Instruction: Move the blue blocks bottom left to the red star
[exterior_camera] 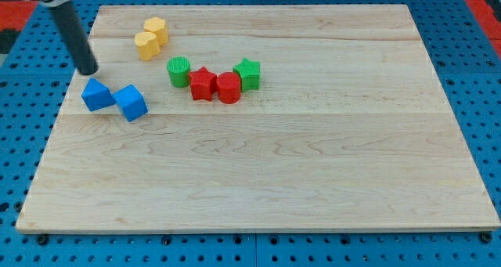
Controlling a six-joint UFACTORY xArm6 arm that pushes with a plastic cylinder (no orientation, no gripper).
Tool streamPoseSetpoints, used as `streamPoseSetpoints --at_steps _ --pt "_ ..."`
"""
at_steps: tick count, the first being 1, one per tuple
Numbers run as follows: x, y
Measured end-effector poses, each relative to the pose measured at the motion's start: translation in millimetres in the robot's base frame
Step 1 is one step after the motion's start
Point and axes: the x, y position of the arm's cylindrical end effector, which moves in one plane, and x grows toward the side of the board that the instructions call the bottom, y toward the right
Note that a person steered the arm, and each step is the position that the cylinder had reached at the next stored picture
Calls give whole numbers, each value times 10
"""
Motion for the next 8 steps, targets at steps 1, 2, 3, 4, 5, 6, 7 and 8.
streamPoseSetpoints --at_steps 1,2,3,4,5,6,7,8 --pt "408 -28" --pt "736 776" --pt "780 664" --pt "555 32" --pt "180 559" --pt "601 1103" --pt "558 1137" --pt "363 1360"
